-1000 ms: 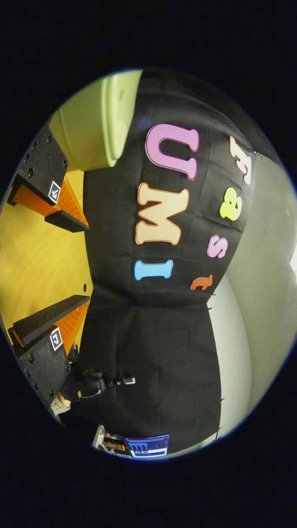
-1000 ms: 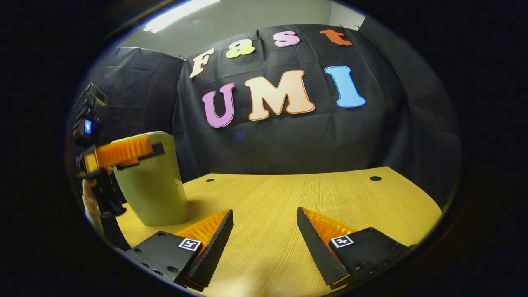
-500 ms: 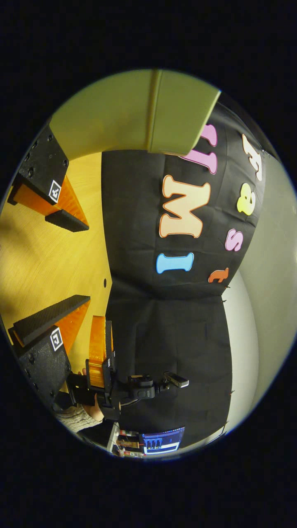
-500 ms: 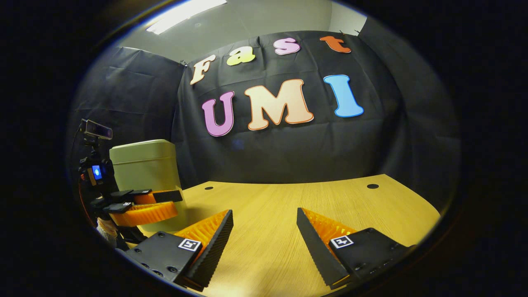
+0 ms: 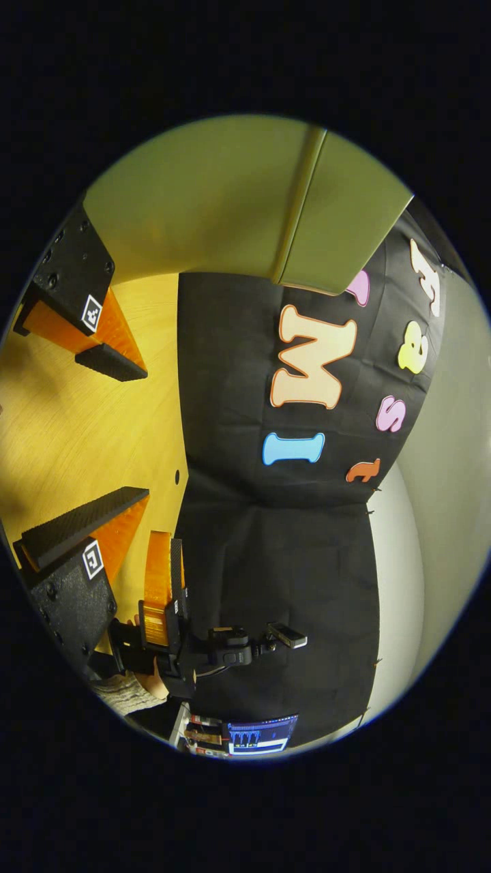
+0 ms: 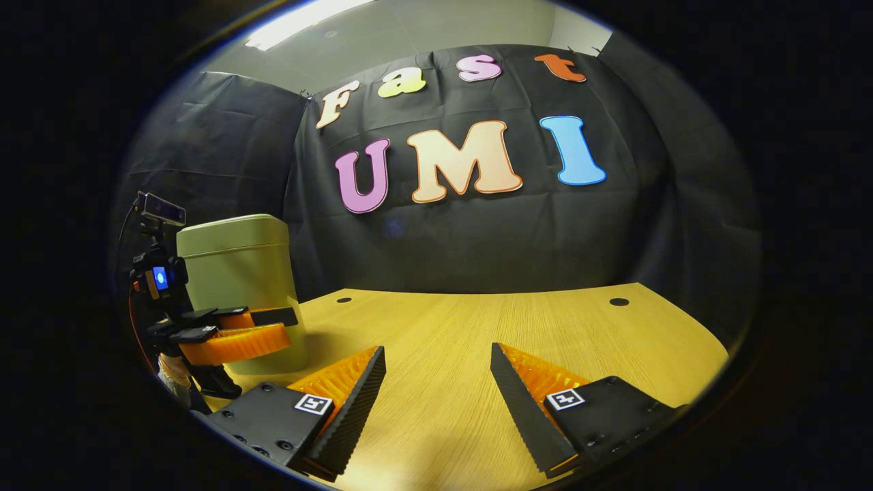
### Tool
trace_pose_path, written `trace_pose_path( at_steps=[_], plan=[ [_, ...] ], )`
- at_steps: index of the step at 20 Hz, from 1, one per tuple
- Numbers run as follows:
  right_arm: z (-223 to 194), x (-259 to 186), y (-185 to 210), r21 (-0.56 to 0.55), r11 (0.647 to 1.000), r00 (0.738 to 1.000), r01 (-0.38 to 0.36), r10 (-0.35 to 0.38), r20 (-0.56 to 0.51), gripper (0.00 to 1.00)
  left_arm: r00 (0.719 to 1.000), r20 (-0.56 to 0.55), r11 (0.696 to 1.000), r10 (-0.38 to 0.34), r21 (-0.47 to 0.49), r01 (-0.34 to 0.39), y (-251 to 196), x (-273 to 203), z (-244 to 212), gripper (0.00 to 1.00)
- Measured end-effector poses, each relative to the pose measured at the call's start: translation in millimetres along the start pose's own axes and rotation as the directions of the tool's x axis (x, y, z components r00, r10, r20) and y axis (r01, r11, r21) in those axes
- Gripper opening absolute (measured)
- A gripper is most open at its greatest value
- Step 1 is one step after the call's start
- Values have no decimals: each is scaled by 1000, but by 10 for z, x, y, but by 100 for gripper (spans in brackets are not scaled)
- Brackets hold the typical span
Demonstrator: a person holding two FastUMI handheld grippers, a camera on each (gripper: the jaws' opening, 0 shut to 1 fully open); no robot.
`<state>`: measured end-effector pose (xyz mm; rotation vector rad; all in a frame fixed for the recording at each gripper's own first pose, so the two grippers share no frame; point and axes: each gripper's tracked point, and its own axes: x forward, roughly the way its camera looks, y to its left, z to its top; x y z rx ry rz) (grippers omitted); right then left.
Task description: Press the lid of the desktop garbage bin to open it, pick up the crumpled paper on the desktop and throw it into the bin, then pick up the pop can on the desktop and drop it into the bin, and finally close the garbage bin lid.
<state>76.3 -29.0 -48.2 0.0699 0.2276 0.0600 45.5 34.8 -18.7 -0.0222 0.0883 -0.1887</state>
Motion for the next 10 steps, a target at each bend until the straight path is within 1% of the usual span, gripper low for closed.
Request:
trace_pose_path(
  at_steps=[10],
  plan=[
    [3, -8, 10, 1, 1000, 1000, 0, 0, -3, 98, 1000, -7, 1000, 10, -6, -10, 1, -2, -23, 95]
  ],
)
